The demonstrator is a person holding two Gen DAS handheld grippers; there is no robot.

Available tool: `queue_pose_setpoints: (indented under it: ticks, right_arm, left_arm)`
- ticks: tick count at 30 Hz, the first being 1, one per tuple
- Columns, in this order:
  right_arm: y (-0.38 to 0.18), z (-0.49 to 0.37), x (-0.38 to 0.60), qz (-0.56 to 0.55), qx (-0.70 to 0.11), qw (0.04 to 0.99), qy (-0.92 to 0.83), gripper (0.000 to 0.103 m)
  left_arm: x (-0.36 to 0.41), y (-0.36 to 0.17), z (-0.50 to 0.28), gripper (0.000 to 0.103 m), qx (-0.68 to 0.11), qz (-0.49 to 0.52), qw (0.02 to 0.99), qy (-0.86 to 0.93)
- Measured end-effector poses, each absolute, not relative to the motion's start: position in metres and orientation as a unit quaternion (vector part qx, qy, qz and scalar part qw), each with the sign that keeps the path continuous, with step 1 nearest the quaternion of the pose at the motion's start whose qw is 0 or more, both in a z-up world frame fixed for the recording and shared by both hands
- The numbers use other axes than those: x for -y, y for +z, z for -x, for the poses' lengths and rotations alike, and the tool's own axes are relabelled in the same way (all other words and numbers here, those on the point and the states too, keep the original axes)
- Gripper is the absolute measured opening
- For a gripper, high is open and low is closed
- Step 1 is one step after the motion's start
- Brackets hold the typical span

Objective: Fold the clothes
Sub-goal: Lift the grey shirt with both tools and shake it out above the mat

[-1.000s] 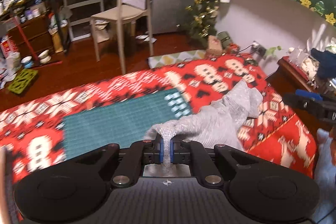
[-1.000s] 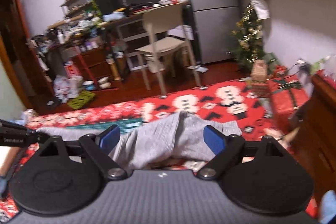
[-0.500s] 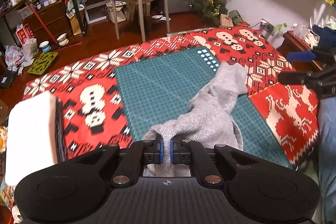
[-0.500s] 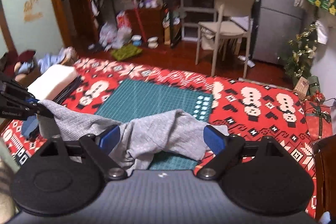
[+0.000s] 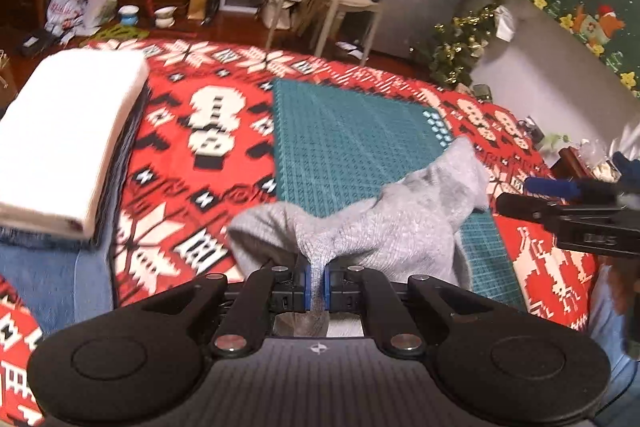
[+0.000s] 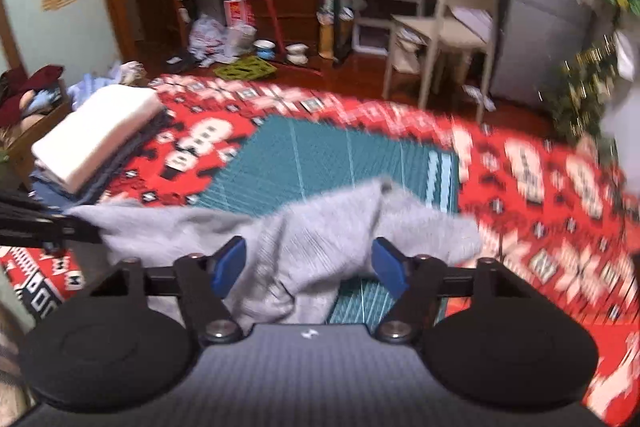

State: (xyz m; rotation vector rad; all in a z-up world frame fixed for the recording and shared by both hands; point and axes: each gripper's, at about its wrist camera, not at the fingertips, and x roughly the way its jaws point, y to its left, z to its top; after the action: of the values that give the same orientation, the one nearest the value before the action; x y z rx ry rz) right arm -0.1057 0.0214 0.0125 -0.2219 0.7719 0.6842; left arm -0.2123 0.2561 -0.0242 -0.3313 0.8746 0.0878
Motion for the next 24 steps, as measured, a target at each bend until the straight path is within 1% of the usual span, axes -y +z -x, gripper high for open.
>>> queue_pose_setpoints:
  ticks: [5,11,12,13,14,15,16,18,24]
  right_arm:
    - [-0.028,0.083,-0.012,0.063,-0.388,0.861,0.323,0.068]
    - [-0.046,0.067,-0.019,0.062,-0.399,0.853,0.332,0.067]
    - [-0.049,0.064,-0.021,0.065,-0.401,0.851,0.333,0.063]
    - [-0.051,0.061,-0.023,0.068,-0.403,0.850,0.334,0.048]
    - [-0.053,0.059,-0.025,0.071,-0.405,0.848,0.335,0.039]
    - [-0.056,0.056,-0.027,0.074,-0.407,0.846,0.336,0.024]
    - [-0.055,0.055,-0.026,0.071,-0.405,0.846,0.339,0.014]
    - [-0.050,0.058,-0.020,0.055,-0.395,0.849,0.346,0.007]
    - [-0.015,0.081,0.010,0.030,-0.358,0.865,0.350,0.005]
  left_arm:
    - [-0.255,-0.031,0.215,0.006,-0.427,0.144,0.891,0.055]
    - [-0.252,-0.040,0.211,0.007,-0.440,0.137,0.886,0.059]
    - [-0.252,-0.042,0.211,0.007,-0.441,0.140,0.885,0.060]
    - [-0.253,-0.043,0.211,0.007,-0.441,0.144,0.884,0.060]
    - [-0.253,-0.043,0.210,0.007,-0.441,0.150,0.883,0.060]
    - [-0.254,-0.044,0.210,0.007,-0.441,0.156,0.882,0.060]
    - [-0.254,-0.043,0.210,0.008,-0.440,0.160,0.882,0.058]
    - [-0.254,-0.042,0.210,0.008,-0.438,0.164,0.882,0.054]
    - [-0.250,-0.036,0.213,0.008,-0.437,0.156,0.885,0.042]
